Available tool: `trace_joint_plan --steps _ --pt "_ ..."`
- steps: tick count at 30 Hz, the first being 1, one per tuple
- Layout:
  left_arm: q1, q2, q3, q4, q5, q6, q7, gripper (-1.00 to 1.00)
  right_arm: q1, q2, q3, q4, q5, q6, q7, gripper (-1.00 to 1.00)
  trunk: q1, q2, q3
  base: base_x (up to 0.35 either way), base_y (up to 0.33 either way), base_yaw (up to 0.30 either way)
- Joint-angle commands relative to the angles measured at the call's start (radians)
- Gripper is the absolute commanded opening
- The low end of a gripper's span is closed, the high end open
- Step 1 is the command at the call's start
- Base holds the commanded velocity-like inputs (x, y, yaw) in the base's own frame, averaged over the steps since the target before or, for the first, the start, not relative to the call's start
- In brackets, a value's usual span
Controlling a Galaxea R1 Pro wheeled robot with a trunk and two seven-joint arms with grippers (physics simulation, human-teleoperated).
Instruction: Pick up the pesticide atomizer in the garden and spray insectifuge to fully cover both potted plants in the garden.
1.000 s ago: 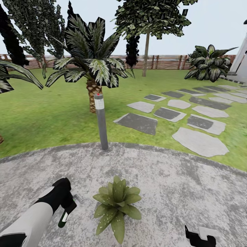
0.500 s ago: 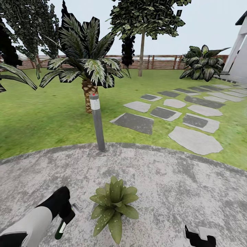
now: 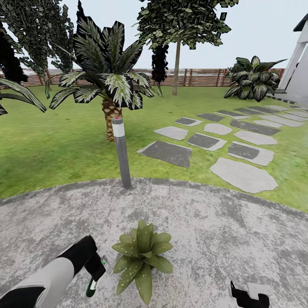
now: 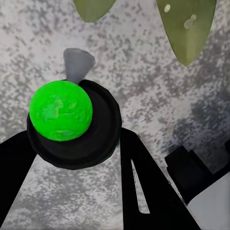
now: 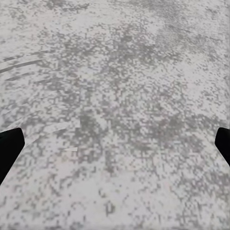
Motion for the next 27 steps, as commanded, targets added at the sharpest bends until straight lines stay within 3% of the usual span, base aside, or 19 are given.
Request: trace_joint_plan --steps 1,7,9,10,13,14,16,19,27 --pt "-0.001 0.001 0.003 -0.002 -0.005 0.008 -0.006 -1.00 -0.001 0.000 -0.007 0.001 0.011 -0.004 -0.002 1.00 0.000 0.000 -0.001 0.000 0.000 0.000" --pt "0.002 0.023 -0.003 -0.001 -0.014 0.064 -0.004 -1.00 -0.001 0.000 -0.007 0.001 0.011 -0.005 -0.002 1.00 0.000 0.000 -0.001 0.000 0.000 0.000" --pt "-0.003 0.062 -0.002 -0.002 -0.015 0.065 -0.003 -1.00 -0.001 0.000 -0.007 0.001 0.011 -0.004 -0.002 1.00 0.000 0.000 -0.001 0.000 0.000 0.000" --pt "-0.003 0.066 -0.002 -0.003 -0.015 0.066 0.000 -1.00 -0.001 0.000 -0.007 0.001 0.011 -0.004 -0.002 1.00 0.000 0.000 -0.001 0.000 0.000 0.000" --pt "-0.003 0.068 -0.002 -0.028 -0.015 0.068 0.001 -1.00 -0.001 0.000 -0.007 0.001 0.011 -0.004 -0.002 1.00 0.000 0.000 -0.001 0.000 0.000 0.000" --pt "-0.006 0.065 -0.003 -0.116 -0.025 0.139 0.000 -1.00 -0.001 0.000 -0.007 0.001 0.011 -0.005 -0.002 1.00 0.000 0.000 -0.001 0.000 0.000 0.000" --pt "-0.006 0.062 -0.003 -0.156 -0.075 0.157 -0.001 -1.00 -0.001 0.000 -0.007 0.001 0.011 -0.004 -0.002 1.00 0.000 0.000 -0.001 0.000 0.000 0.000" --pt "0.002 0.059 -0.003 -0.165 -0.111 0.161 -0.003 -1.00 -0.001 0.000 -0.007 0.001 0.011 -0.004 -0.002 1.00 0.000 0.000 -0.001 0.000 0.000 0.000" --pt "0.010 0.062 -0.005 -0.153 -0.119 0.154 0.000 -1.00 -0.001 0.000 -0.007 0.001 0.011 -0.004 -0.002 1.00 0.000 0.000 -0.001 0.000 0.000 0.000"
